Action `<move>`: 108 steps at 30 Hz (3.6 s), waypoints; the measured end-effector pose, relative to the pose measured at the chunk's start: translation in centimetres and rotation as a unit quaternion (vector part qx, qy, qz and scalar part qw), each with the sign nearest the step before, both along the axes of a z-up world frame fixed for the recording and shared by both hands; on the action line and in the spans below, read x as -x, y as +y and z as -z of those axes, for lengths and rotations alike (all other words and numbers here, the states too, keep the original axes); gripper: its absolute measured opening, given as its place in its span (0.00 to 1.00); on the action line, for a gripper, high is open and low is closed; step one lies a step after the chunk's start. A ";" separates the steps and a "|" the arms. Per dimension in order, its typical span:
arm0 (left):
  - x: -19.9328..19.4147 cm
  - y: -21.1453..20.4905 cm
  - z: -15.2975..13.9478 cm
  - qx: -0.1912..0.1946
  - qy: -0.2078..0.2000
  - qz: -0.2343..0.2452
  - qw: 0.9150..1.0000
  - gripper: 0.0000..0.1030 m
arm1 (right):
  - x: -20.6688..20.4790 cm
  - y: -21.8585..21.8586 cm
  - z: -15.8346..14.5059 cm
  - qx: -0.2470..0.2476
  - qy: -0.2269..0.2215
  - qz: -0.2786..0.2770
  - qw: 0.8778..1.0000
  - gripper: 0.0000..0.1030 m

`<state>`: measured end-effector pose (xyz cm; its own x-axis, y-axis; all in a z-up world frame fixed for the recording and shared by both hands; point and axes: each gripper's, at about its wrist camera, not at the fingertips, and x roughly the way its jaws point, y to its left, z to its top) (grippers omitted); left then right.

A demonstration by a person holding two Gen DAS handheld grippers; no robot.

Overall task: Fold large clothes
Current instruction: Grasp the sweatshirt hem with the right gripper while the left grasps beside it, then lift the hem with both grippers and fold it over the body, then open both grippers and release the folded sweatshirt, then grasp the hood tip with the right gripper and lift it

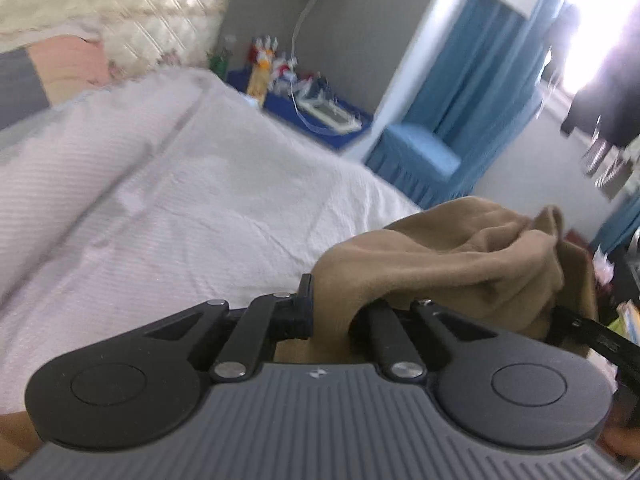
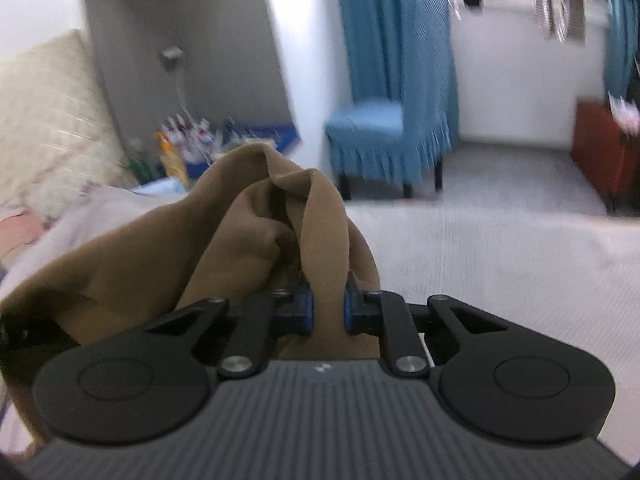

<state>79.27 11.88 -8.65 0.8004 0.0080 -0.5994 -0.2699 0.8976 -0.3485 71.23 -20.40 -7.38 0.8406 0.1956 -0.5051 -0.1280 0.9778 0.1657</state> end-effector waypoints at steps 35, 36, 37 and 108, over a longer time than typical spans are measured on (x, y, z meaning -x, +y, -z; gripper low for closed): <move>44.6 7.3 6.1 0.159 -0.079 -0.070 0.982 0.06 | 46.7 -0.6 0.8 0.033 -0.163 -0.071 0.984 0.13; 44.3 7.3 6.4 0.159 -0.071 -0.070 0.982 0.06 | 46.5 -0.4 1.6 0.036 -0.142 -0.070 0.987 0.13; 43.7 7.4 6.5 0.152 -0.064 -0.069 0.984 0.06 | 46.3 -0.3 2.4 0.039 -0.116 -0.070 0.990 0.14; 46.2 0.5 8.4 0.070 -0.009 0.076 0.995 0.31 | 43.5 1.5 1.0 -0.053 -0.033 -0.139 0.988 0.47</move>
<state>33.03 12.41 -17.03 0.7963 -0.1963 -0.5722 -0.1280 0.8698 -0.4765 27.70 -18.92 -8.40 0.7773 0.4718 -0.4162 -0.4026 0.8813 0.2472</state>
